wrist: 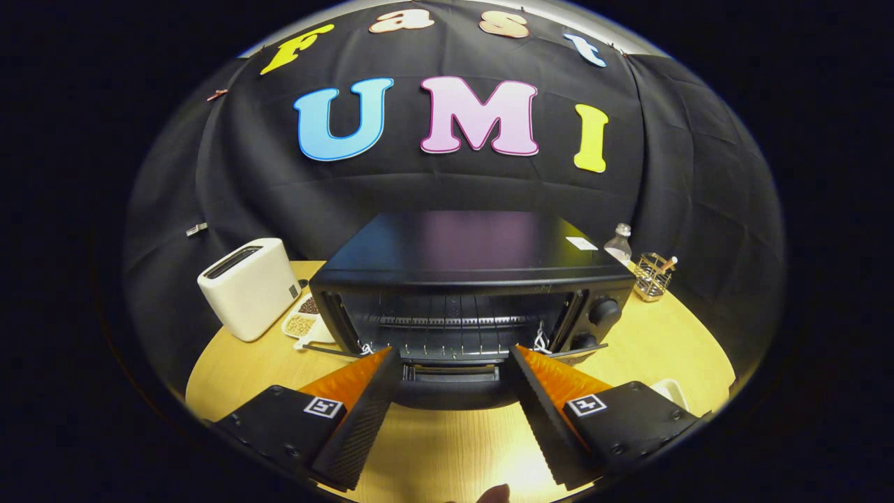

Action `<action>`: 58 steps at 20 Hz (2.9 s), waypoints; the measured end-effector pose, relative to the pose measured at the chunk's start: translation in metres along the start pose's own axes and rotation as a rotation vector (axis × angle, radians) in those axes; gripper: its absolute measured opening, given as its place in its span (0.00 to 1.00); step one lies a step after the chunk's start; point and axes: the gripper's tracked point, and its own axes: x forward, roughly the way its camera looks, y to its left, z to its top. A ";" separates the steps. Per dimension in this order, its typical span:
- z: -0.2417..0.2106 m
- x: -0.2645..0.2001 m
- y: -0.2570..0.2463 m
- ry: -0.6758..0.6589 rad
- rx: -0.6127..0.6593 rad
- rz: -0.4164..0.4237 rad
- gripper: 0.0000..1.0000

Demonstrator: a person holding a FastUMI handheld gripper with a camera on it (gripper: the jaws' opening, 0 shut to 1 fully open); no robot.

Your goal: Open the toaster oven, put the food inside, and close the toaster oven door.

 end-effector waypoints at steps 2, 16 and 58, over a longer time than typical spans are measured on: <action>-0.015 -0.006 -0.001 0.018 0.023 0.002 1.00; -0.104 -0.018 -0.003 0.215 0.004 0.009 1.00; -0.116 -0.043 -0.370 0.710 0.135 0.145 0.99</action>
